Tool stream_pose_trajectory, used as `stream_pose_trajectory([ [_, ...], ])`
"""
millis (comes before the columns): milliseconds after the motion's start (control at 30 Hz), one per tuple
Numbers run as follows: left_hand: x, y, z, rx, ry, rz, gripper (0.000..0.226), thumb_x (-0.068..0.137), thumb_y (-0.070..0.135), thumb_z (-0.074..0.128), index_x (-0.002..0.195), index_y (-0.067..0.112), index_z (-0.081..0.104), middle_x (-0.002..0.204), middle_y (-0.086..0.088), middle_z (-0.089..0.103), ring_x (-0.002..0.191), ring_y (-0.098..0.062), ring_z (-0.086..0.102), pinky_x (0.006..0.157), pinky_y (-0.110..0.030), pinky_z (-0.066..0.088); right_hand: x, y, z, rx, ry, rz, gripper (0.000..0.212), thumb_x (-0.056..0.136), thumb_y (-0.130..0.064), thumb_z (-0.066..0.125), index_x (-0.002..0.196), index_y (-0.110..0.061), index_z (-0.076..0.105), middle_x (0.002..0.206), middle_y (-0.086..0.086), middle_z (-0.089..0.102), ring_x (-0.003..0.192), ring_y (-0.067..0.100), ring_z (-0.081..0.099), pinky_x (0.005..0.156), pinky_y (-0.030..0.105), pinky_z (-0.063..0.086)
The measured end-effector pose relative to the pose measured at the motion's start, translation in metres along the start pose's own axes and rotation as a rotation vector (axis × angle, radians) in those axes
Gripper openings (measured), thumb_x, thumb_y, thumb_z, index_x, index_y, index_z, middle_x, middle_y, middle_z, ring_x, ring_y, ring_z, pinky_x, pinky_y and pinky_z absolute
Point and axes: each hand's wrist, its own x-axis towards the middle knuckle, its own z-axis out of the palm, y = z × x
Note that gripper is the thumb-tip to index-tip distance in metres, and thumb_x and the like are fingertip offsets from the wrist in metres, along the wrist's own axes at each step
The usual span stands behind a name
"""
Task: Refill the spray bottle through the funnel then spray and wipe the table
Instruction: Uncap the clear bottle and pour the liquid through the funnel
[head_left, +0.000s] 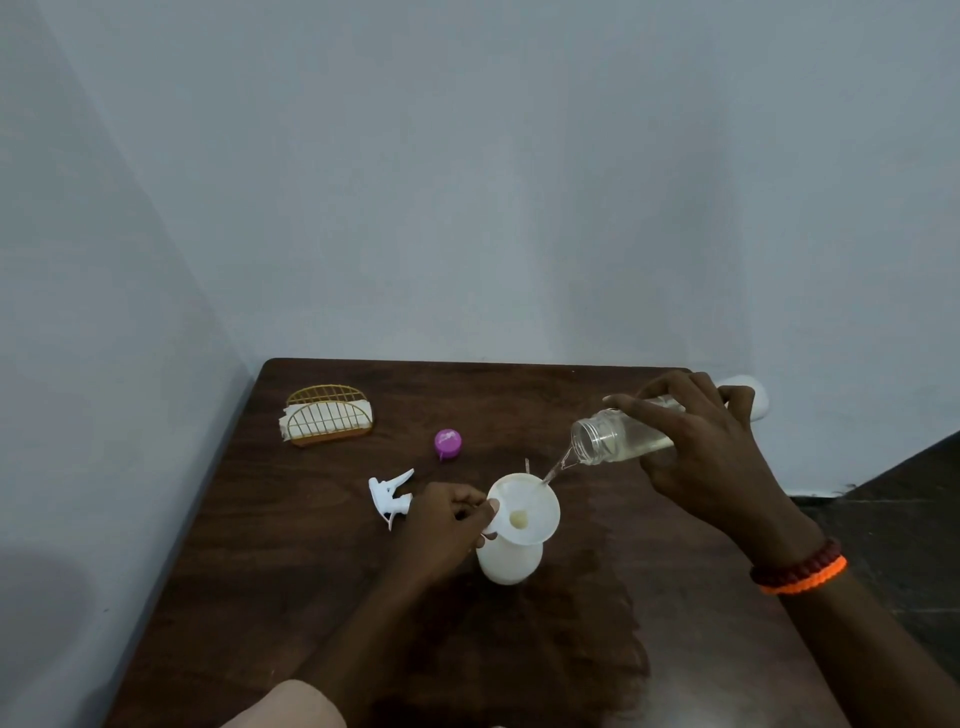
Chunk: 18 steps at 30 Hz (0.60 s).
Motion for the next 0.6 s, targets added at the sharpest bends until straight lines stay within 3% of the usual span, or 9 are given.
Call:
stream_pose_trajectory([
  [600,-0.0002,0.0021,-0.0006,0.008,0.001,0.016,0.014,0.094,0.027,0.069,0.097,0.016,0.078,0.077,0.003,0.079,0.070,-0.011,0.075,0.068,-0.027,0.060,-0.0002,-0.0013,-0.0010,-0.016,0.007,0.002,0.070,0.065,-0.014,0.083,0.127,-0.040,0.067,0.113,-0.009,0.058,0.110,0.021,0.057,0.090,0.039,0.026],
])
